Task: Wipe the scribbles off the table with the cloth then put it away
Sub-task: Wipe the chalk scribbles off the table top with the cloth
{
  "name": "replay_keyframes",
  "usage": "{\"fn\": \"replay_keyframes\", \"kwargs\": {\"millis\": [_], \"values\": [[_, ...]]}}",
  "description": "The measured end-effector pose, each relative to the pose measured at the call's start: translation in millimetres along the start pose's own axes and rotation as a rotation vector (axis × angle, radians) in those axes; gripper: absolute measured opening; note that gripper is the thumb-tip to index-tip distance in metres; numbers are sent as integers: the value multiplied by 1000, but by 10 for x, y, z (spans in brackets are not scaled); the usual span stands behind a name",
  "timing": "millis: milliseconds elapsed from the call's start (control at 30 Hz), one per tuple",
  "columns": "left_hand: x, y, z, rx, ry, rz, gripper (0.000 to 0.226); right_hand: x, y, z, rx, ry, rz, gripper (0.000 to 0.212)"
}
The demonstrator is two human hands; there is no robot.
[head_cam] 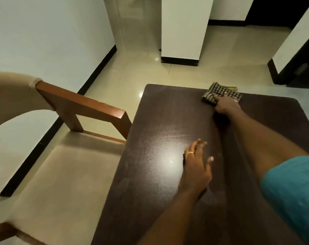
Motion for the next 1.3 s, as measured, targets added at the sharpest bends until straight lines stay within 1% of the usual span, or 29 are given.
{"fn": "replay_keyframes", "kwargs": {"millis": [67,133,200,300,367,433,500,567,633,800,933,1067,1167,1233,1300], "values": [[-50,-476,-144,-139,-44,130,41,-53,-25,-416,29,-51,-18,59],[-66,-1005,-332,-279,-158,275,41,-79,-71,-779,47,-94,-23,57],[-21,-1489,-563,-369,-288,361,43,-82,-75,-1163,76,-146,-24,54],[121,-1948,-858,-421,-405,396,43,-17,-16,-1807,91,-247,-23,50],[236,-2047,-988,-447,-439,385,42,76,50,-2228,57,-317,-33,48],[342,-2030,-1104,-464,-456,344,42,194,124,-2556,82,-386,-53,49],[417,-2007,-1175,-445,-478,331,40,318,212,-2753,140,-403,-41,47],[445,-1998,-1164,-422,-504,351,39,435,298,-2819,182,-389,20,40],[449,-1984,-1102,-448,-497,340,39,518,371,-2796,172,-394,82,36],[413,-1866,-838,-532,-434,297,40,607,400,-2481,-5,-417,158,32],[367,-1634,-632,-589,-396,255,40,635,451,-1871,-53,-305,198,34],[329,-1269,-448,-657,-393,206,42,683,489,-752,-41,-168,319,34],[335,-993,-367,-672,-397,151,43,754,495,212,-112,-83,343,36],[357,-802,-311,-665,-388,128,44,851,479,818,-193,30,335,38],[396,-638,-257,-653,-379,106,45,988,471,1344,-327,188,345,36]]}}
Point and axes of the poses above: each hand's wrist, its own x-axis away from the middle knuckle, its own y-axis out of the palm, z = x × y, the point moved 2 cm from there along -x, towards the middle knuckle, and after that the axes turned 14 degrees about -z, right-handed, at the moved point
